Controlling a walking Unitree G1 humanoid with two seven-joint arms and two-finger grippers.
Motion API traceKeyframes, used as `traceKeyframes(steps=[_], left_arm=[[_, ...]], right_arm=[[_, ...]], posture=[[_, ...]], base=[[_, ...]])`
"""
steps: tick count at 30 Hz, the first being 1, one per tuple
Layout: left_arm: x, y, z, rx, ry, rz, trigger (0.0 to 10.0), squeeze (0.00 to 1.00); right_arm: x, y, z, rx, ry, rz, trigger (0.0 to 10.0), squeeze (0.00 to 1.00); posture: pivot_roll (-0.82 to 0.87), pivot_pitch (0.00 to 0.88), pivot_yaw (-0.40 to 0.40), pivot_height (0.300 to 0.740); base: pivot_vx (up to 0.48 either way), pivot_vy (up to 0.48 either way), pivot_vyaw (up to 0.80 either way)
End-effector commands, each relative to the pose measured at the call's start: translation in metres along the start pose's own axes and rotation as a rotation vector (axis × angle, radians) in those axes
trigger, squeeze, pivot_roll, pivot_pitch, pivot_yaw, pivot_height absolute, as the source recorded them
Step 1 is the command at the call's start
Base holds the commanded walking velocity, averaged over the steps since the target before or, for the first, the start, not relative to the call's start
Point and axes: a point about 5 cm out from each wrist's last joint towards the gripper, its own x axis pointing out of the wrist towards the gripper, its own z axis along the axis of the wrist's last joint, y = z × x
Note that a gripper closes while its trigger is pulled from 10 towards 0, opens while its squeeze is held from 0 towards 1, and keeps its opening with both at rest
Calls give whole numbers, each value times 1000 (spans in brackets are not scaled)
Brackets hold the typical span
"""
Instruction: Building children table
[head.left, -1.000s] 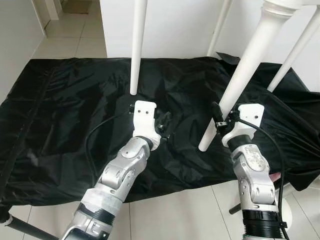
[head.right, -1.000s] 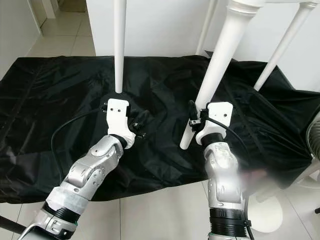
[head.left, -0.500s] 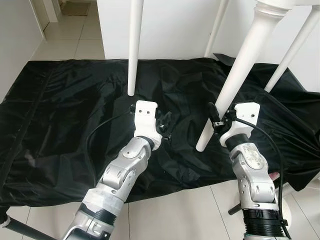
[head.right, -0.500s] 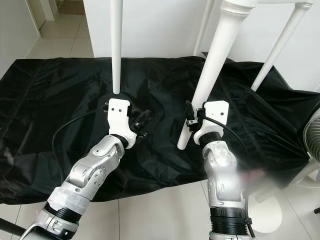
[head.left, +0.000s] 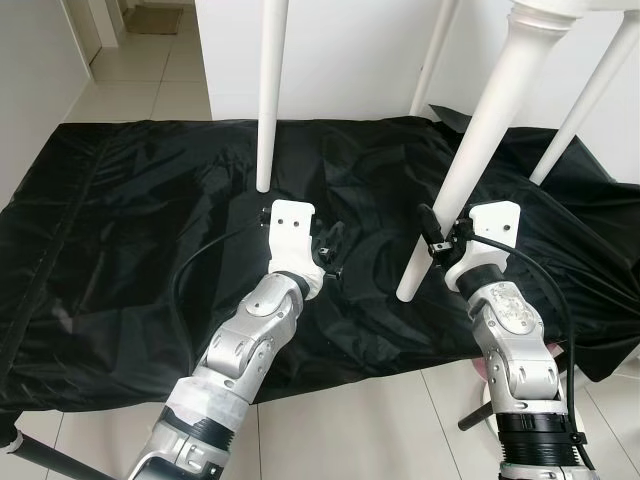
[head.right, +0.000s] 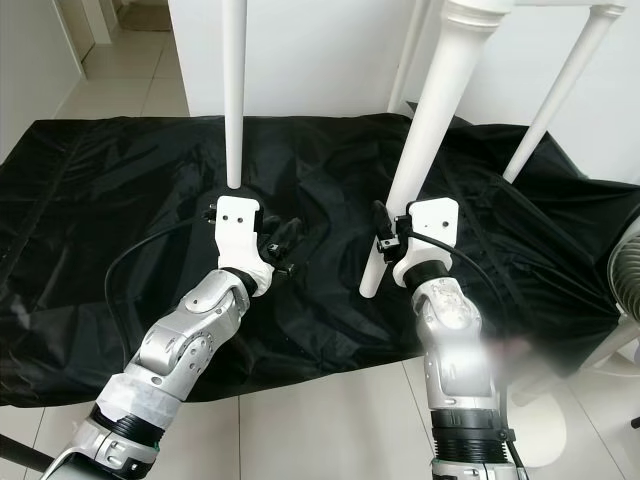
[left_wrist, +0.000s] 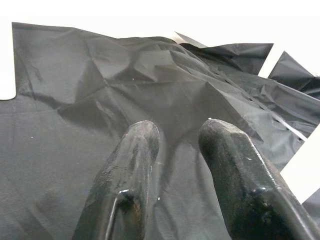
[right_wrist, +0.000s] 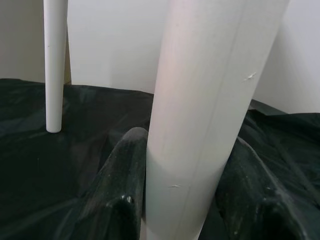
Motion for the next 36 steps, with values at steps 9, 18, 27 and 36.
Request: traceKeyframes(steps=[9, 18, 27, 36], left_arm=[[2, -8, 3, 5, -15, -125, 10000, 0], [4, -9, 5, -2, -23, -125, 10000, 0], [6, -10, 8, -11, -34, -123, 10000, 0], [6, -12, 9, -15, -35, -131, 10000, 0]], right_arm=[[14, 26, 48, -292, -211, 241, 0, 0], [25, 14, 78, -244, -320, 139, 0, 0], [21, 0, 60, -341, -247, 89, 0, 0], [20, -1, 49, -310, -180, 114, 10000, 0]], posture=[[3, 49, -64, 740], [0, 56, -61, 740], [0, 59, -58, 740], [-2, 61, -54, 740]], base=[[0, 0, 0], [0, 0, 0], [0, 0, 0], [0, 0, 0]])
